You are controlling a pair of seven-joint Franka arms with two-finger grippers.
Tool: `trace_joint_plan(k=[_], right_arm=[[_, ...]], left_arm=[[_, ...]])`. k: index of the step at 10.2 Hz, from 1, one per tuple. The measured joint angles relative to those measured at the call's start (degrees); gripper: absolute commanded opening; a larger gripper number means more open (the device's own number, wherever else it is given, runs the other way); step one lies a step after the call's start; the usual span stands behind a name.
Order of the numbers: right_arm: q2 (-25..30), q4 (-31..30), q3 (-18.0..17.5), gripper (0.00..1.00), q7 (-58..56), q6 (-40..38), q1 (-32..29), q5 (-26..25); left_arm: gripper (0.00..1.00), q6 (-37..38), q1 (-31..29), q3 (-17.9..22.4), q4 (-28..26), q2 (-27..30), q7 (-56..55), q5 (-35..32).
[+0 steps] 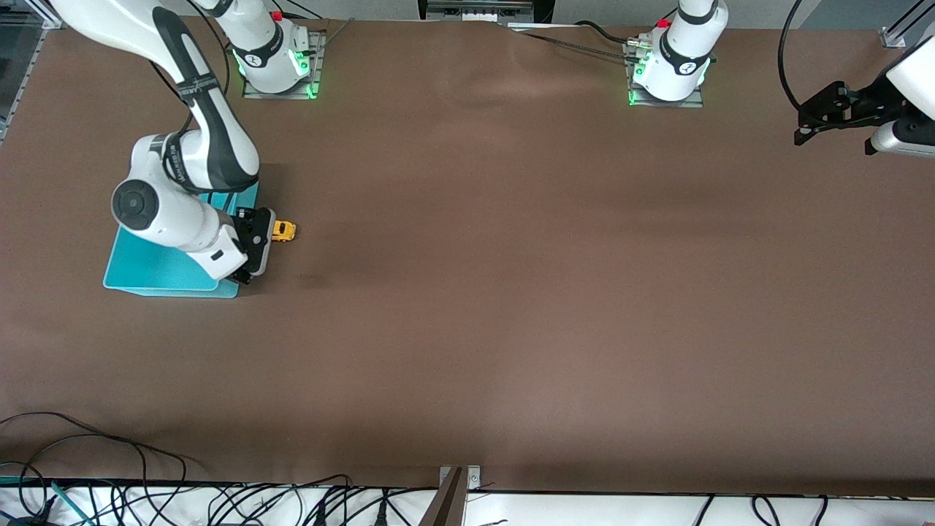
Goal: Wind up and store yellow beetle car
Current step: 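Lower the right gripper onto the yellow car and grasp it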
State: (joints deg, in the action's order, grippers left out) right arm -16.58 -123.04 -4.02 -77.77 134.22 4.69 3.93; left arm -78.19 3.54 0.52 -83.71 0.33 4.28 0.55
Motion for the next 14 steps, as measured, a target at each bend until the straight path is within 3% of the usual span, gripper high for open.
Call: trace_joint_plan(k=[3, 6, 11, 12, 13, 14], right_arm=[[4.71, -9.37, -1.6, 1.0, -0.17, 5.96, 0.25, -0.04], [4.84, -16.99, -1.56, 1.0, -1.98, 18.28, 0.23, -0.07], [1.94, -21.0, 0.74, 0.97, -5.36, 27.06, -0.35, -0.07], [1.73, -21.8, 1.01, 0.41, -5.37, 28.61, -0.35, -0.07], [1.41, -22.14, 1.07, 0.01, -5.37, 29.5, -0.35, -0.07], [1.22, -22.15, 1.07, 0.0, -5.37, 29.75, -0.35, -0.07]], left_arm=[[1.0, -3.33, -1.06, 0.05, -0.58, -0.14, -0.33, 1.64], [1.0, -3.89, -1.05, -0.42, -0.82, -0.18, -0.41, 1.78], [1.0, -3.83, -1.03, -0.67, -0.81, -0.42, -0.53, 1.78], [1.0, -3.82, -1.1, -0.64, -0.81, -0.49, -0.54, 1.78], [1.0, -3.82, -1.13, -0.64, -0.81, -0.52, -0.54, 1.78], [1.0, -3.82, -1.14, -0.64, -0.81, -0.53, -0.55, 1.78]])
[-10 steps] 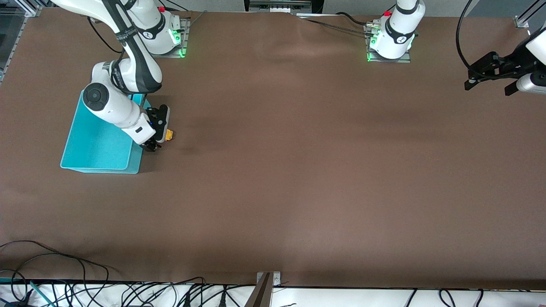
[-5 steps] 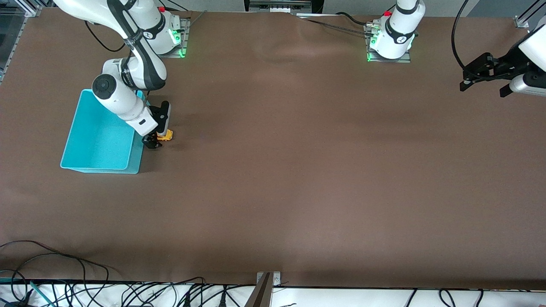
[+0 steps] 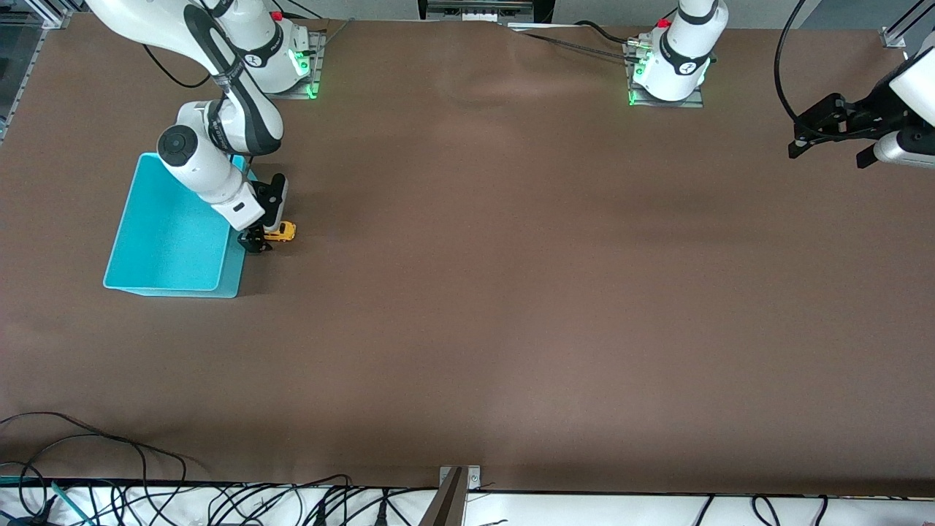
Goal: Wind up and store yellow beetle car
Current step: 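Lower the right gripper onto the yellow car and grasp it, then lift the car with the right gripper over the cyan bin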
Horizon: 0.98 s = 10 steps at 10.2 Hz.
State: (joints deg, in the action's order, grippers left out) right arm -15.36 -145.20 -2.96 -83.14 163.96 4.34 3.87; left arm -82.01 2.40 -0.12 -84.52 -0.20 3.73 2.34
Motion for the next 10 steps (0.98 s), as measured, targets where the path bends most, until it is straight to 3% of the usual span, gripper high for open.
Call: trace_joint_plan(k=[4, 6, 10], right_arm=[[0.78, 0.28, -0.03, 0.0, 0.22, 0.71, 0.0, 0.0], [3.81, 1.1, -1.44, 0.0, 2.48, -0.16, 0.04, 0.0], [13.85, 6.78, -2.82, 0.0, 11.01, -18.52, 0.22, 0.02]], left_arm=[[1.0, 0.05, -0.27, 0.05, 0.0, -0.04, -0.02, 0.0], [1.0, 0.56, -0.3, 0.06, 0.0, -0.07, -0.02, 0.0], [1.0, 1.25, -0.29, -0.04, 0.0, -0.09, -0.02, -0.01]])
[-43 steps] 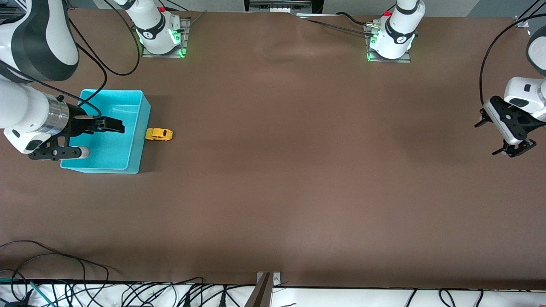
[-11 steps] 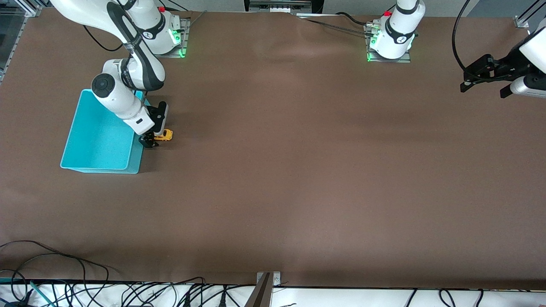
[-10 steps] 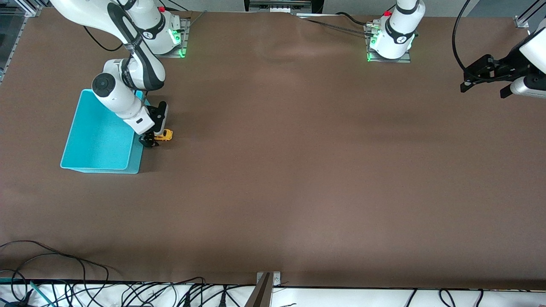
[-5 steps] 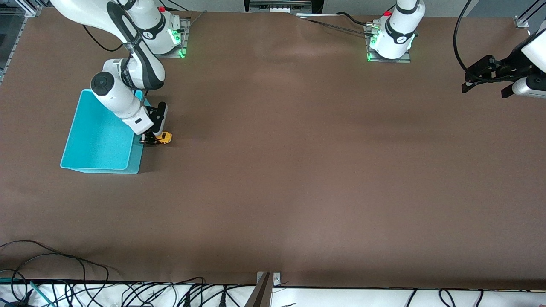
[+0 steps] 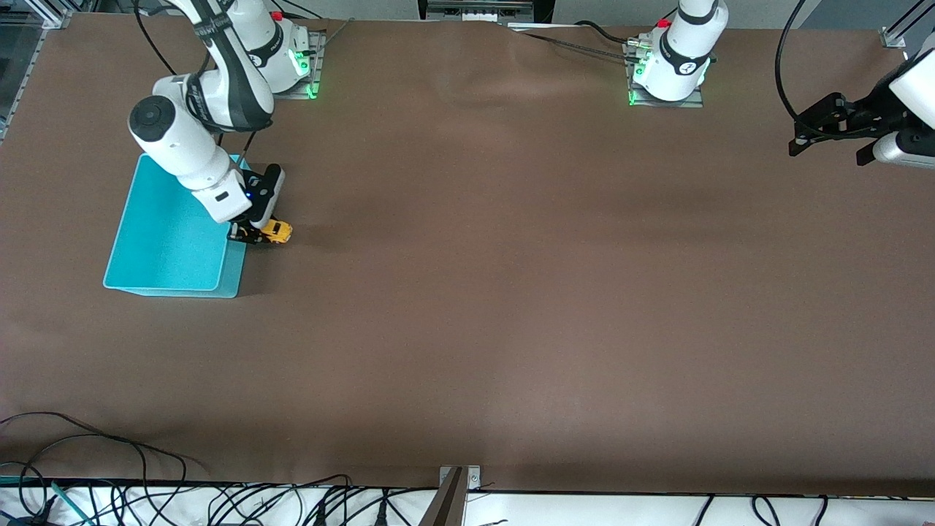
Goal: Wind up and store yellow beetle car
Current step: 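Lift the car with the right gripper over the cyan bin, then lower the car into the bin and open the right gripper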
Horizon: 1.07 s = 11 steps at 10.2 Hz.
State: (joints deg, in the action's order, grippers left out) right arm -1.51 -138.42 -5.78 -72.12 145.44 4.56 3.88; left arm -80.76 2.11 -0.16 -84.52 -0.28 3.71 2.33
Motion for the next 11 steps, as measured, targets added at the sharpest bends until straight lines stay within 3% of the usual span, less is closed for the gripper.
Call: trace_joint_plan(k=[1, 4, 6, 8, 11], right_arm=[[1.54, 0.76, 1.46, 0.0, 0.75, -3.04, -0.03, 0.02], [1.74, 0.43, 14.84, 0.0, -2.03, -4.73, -0.63, -0.05], [-1.11, -0.72, 21.72, 0.0, -4.54, -5.01, -0.94, -0.06], [-5.54, -1.71, 24.14, 0.0, -5.14, -3.84, -0.95, -0.06], [-10.18, -3.1, 24.13, 0.0, -5.12, 1.48, -0.7, -0.05]], left_arm=[[1.0, 0.02, 0.01, -0.04, 0.0, 0.0, 0.0, 0.0], [1.0, 0.06, 0.06, -0.08, 0.0, -0.01, 0.0, 0.0], [1.0, 0.06, 0.13, -0.13, 0.0, -0.02, 0.0, 0.0], [1.0, 0.06, 0.16, -0.17, 0.0, -0.02, 0.0, 0.0], [1.0, 0.06, 0.19, -0.23, 0.0, -0.02, 0.0, 0.0]])
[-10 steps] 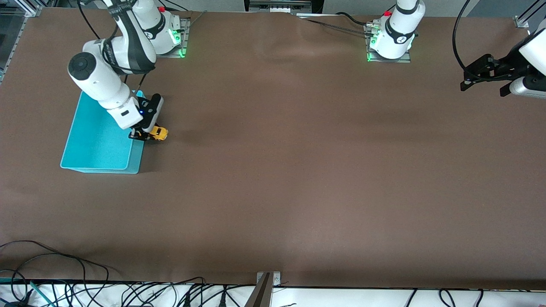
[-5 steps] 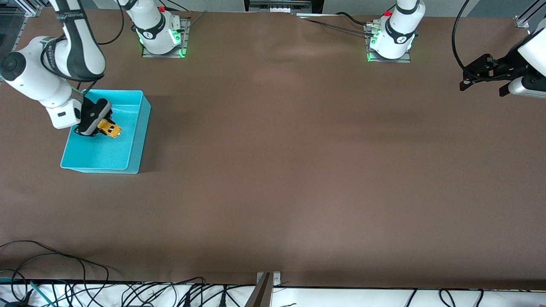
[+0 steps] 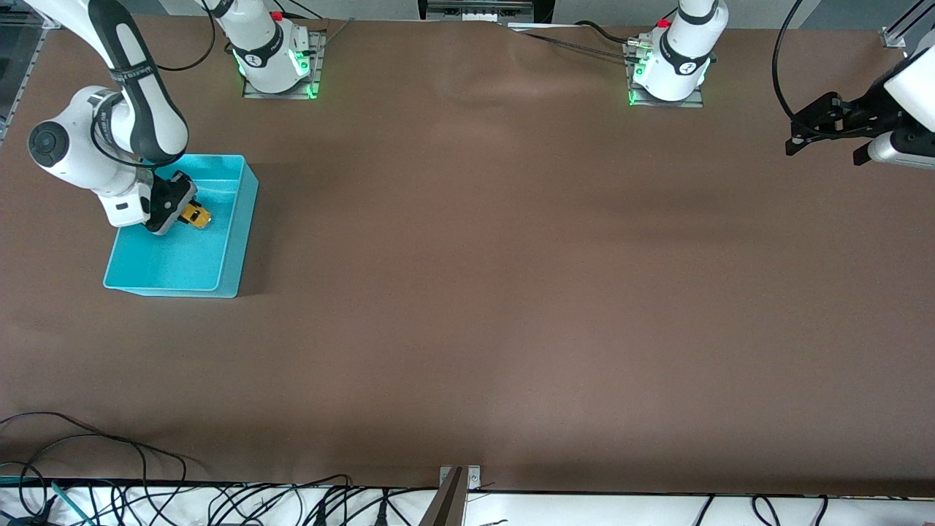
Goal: Wind up and store yellow beetle car
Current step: 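Lower the car into the bin and open the right gripper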
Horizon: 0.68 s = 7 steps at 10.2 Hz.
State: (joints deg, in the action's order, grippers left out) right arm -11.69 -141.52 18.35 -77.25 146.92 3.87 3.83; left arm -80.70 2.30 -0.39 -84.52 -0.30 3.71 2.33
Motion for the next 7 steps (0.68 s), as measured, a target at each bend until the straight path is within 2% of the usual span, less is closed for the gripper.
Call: trace_joint_plan(k=[2, 4, 5, 6, 7], right_arm=[[-2.69, -0.4, 0.01, 0.0, 0.02, 3.16, -0.02, 0.04], [-3.18, -0.38, 0.03, 0.31, 0.04, 3.62, -0.03, 0.06], [-3.18, -0.38, 0.04, 0.5, 0.05, 3.62, -0.03, 0.07], [-3.19, -0.38, 0.04, 0.81, 0.08, 3.62, -0.03, 0.08], [-3.32, -0.38, 0.04, 0.93, 0.17, 3.69, -0.03, 0.09]], left_arm=[[1.0, 0.0, 0.0, -0.01, 0.0, 0.0, 0.0, 0.0], [1.0, 0.0, 0.0, -0.02, 0.0, 0.0, 0.0, 0.0], [1.0, 0.0, 0.0, -0.02, 0.0, 0.0, 0.0, 0.0], [1.0, 0.0, 0.0, -0.02, 0.0, 0.0, 0.0, 0.0], [1.0, 0.0, 0.0, -0.02, 0.0, 0.0, 0.0, 0.0]])
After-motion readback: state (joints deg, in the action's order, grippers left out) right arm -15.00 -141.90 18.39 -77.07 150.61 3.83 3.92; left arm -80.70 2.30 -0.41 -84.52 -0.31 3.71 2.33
